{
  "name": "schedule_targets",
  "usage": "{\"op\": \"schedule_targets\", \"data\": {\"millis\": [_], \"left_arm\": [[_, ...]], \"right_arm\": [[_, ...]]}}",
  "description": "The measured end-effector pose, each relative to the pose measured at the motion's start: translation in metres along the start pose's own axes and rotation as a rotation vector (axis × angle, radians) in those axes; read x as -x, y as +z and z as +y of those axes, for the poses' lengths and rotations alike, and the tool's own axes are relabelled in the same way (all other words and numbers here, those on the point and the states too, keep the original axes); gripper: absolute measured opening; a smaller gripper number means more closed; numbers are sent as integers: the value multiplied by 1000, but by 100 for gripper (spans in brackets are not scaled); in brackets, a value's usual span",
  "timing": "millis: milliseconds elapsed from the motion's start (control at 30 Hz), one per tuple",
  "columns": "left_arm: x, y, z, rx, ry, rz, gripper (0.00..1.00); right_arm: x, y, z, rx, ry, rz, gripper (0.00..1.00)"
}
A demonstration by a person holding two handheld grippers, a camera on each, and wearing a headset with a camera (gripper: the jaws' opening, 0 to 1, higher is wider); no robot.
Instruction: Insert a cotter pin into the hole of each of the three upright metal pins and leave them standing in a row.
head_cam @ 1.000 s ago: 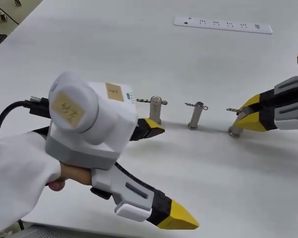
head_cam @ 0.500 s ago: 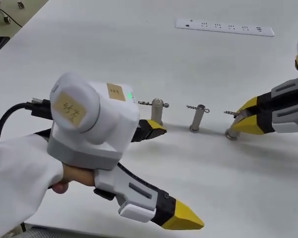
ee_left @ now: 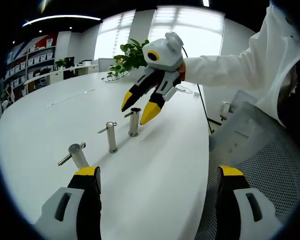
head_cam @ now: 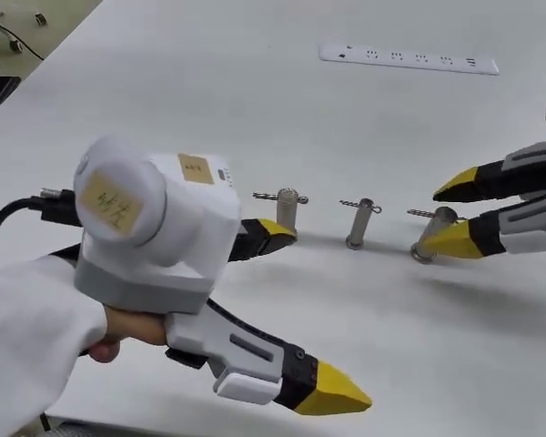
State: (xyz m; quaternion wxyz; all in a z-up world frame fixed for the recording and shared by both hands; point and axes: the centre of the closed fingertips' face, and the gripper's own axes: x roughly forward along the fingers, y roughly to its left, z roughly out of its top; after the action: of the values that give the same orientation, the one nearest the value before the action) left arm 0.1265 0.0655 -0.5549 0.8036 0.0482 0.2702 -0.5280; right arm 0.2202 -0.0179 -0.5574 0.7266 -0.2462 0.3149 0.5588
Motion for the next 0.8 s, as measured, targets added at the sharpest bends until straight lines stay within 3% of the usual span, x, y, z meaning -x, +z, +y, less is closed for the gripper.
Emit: {"op": "schedule_targets", "data": {"millis": [167, 267, 600, 800], "left_arm": [[10, 10, 3, 15, 32, -34, 97], [18, 16, 6, 47, 64, -64, 98], [38, 24, 15, 103, 145, -114, 98], [47, 23, 19, 143, 181, -141, 98]], "right_arm": [[16, 14, 1, -76, -55, -76, 50], [27, 19, 10, -130, -81, -115, 55], [47, 17, 30, -260, -146, -173, 78], [51, 12, 40, -328, -173, -190, 83]]}}
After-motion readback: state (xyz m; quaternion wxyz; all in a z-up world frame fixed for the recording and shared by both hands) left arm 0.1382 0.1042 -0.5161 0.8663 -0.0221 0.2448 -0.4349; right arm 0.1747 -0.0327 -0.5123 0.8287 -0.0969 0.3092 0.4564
